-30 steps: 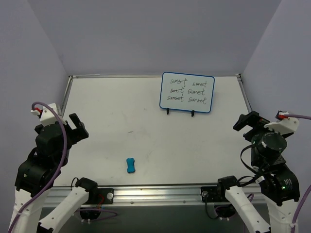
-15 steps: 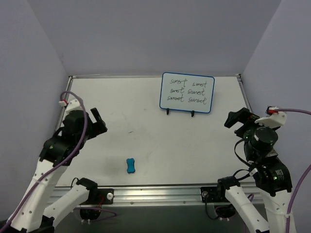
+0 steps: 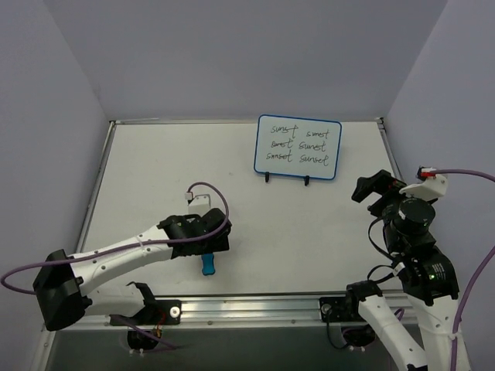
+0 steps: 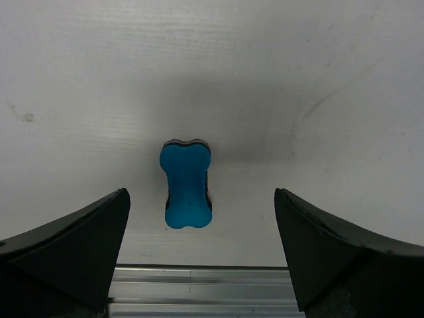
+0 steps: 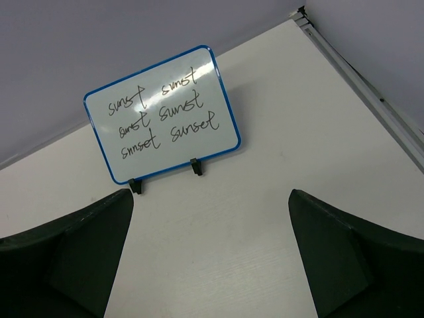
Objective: Erase the whiteboard
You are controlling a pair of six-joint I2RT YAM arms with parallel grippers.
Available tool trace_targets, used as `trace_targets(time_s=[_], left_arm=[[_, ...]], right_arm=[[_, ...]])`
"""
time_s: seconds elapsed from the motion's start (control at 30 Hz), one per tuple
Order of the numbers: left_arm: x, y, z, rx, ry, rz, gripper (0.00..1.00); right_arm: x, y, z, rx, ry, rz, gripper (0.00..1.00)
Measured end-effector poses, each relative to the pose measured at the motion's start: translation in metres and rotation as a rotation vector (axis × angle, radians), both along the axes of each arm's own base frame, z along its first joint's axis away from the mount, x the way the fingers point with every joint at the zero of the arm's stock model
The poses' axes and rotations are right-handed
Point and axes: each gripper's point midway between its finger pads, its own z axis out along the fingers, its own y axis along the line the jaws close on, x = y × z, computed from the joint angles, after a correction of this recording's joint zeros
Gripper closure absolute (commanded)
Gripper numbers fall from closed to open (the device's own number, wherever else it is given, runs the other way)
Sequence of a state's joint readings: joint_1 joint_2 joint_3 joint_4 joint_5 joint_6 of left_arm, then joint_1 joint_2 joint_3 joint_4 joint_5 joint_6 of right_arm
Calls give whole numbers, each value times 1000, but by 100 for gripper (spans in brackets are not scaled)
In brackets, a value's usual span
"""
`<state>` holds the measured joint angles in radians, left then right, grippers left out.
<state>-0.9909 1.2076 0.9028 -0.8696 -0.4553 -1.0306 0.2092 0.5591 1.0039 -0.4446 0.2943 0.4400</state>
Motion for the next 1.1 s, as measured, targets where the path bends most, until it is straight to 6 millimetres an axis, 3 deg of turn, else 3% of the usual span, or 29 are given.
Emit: trace_targets(time_s=[0.03, 0.13, 0.2, 0.5, 0.57, 0.83, 1.1], left_arm=[[-5, -1, -11, 14, 19, -1, 5], [-24, -3, -42, 85, 86, -6, 6], [-31, -7, -51, 108, 104, -12, 6], [-34, -9, -49, 92, 79, 22, 9], [-34, -7, -50, 94, 76, 27, 16], [-33, 11, -68, 122, 104, 61, 25], [-34, 8, -83, 113, 124, 54, 35]], right_arm=[[0, 0, -2, 2, -2, 0, 0], [3, 2, -8, 5, 7, 8, 0], [4, 4, -11, 6, 14, 15, 0], [10, 8, -14, 11, 10, 32, 0], [12, 10, -17, 10, 17, 37, 0], [32, 24, -19, 27, 23, 92, 0], [40, 33, -33, 36, 56, 132, 0]])
